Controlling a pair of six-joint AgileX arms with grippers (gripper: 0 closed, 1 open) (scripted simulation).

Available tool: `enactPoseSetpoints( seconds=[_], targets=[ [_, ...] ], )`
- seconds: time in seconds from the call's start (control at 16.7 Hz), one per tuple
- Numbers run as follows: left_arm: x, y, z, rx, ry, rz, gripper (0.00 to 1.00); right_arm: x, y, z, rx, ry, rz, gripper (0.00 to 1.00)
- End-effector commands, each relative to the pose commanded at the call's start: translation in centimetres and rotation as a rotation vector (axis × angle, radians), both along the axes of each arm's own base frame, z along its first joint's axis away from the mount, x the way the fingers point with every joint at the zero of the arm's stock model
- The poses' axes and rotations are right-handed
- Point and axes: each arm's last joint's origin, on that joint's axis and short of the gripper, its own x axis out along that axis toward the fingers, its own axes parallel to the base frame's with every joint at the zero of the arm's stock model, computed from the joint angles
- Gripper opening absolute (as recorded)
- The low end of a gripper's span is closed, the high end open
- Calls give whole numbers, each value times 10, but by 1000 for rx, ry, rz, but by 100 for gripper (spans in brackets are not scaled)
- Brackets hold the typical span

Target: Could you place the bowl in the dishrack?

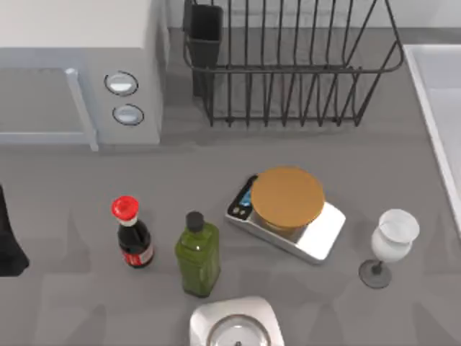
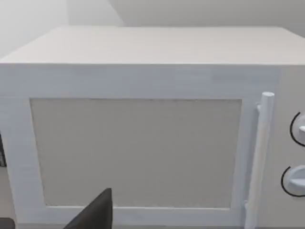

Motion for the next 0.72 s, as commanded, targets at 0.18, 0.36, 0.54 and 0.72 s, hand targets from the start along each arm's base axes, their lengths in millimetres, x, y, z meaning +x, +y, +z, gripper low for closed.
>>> enactPoseSetpoints(
  seconds=[0.18, 0.36, 0.54, 0.72],
  targets=[
    [0, 0, 0, 0, 0, 0, 100, 0, -1, 2, -6, 12, -5, 100],
    [0, 0, 0, 0, 0, 0, 100, 1, -5, 17, -48, 104, -45, 100],
    [0, 0, 0, 0, 0, 0, 100, 8, -15, 41, -108, 294, -108, 100],
    [0, 0, 0, 0, 0, 0, 100, 28, -31, 62, -153, 581, -157, 100]
  ],
)
